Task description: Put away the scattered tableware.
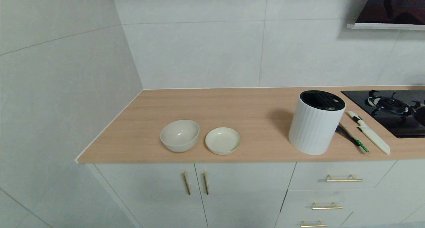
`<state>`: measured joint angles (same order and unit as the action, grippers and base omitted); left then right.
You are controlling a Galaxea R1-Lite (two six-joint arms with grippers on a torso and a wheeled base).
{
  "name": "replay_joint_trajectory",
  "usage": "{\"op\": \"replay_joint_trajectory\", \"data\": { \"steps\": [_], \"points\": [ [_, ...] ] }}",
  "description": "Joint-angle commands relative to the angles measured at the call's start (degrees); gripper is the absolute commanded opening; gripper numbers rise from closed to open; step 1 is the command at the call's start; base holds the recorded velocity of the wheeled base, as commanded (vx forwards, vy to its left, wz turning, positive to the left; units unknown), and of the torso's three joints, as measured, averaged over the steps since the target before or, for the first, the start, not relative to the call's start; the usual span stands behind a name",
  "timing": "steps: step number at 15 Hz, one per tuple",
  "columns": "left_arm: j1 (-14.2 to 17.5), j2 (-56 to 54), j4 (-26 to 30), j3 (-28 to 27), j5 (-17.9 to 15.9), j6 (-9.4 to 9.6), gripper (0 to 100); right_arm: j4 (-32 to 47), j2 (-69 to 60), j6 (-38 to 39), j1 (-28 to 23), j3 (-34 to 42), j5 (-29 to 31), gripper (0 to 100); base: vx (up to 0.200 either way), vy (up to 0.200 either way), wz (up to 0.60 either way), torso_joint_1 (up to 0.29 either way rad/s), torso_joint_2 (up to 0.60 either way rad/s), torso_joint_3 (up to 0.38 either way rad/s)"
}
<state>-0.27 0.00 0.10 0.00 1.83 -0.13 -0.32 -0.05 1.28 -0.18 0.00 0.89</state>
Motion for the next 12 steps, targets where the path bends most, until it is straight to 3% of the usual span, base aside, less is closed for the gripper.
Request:
{"op": "replay_joint_trajectory", "data": {
  "steps": [1, 9, 12],
  "points": [
    [0.00, 0.00, -0.01, 0.00, 0.02, -0.04, 100, -0.03, 0.05, -0.05, 0.01, 0.00, -0.01, 100, 0.000, 0.200, 0.00, 0.002, -0.01, 0.007],
    [0.00, 0.00, -0.01, 0.00, 0.02, 0.05, 100, -0.03, 0.05, 0.04, 0.01, 0.00, -0.01, 100, 0.000, 0.200, 0.00, 0.004, 0.00, 0.002],
    [0.00, 0.00, -0.01, 0.00, 0.02, 0.05, 100, -0.03, 0.05, 0.04, 0.01, 0.00, -0.01, 100, 0.000, 0.000, 0.00, 0.000, 0.00, 0.000]
  ]
}}
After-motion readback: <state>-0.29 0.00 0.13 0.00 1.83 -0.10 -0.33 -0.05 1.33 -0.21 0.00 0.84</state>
